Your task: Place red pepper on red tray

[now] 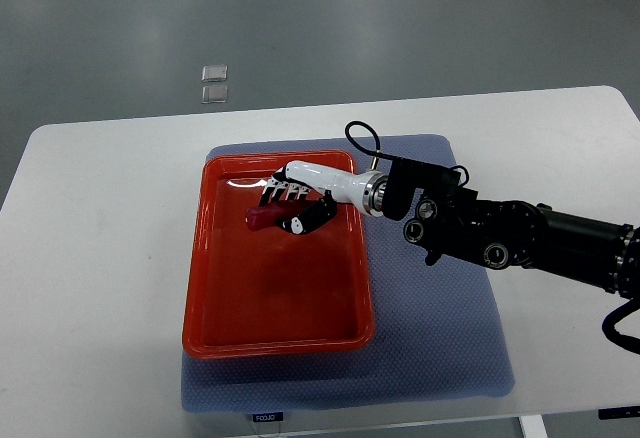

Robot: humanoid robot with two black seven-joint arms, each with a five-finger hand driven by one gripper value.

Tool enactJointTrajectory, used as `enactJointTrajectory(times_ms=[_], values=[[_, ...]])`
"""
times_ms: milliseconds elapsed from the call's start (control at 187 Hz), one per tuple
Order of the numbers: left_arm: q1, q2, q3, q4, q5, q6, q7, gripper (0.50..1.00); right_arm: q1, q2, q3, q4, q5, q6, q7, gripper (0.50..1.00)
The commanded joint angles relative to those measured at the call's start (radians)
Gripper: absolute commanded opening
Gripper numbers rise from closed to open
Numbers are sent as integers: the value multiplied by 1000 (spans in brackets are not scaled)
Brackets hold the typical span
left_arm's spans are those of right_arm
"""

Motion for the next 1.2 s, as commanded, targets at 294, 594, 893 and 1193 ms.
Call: enactJointTrajectory(times_ms=[294,594,893,1193], values=[[0,0,0,0,0,-1,0,1000,-29,31,-21,-32,-1,-3,12,721],[0,0,1,5,0,-1,0,1000,-29,24,-4,-32,8,-3,24,895],[0,0,1,8,0,-1,0,1000,-60,8,275,-32,59,-8,43,897],[0,0,5,8,0,-1,0,1000,-213,21,670,-32,502,35,69,897]])
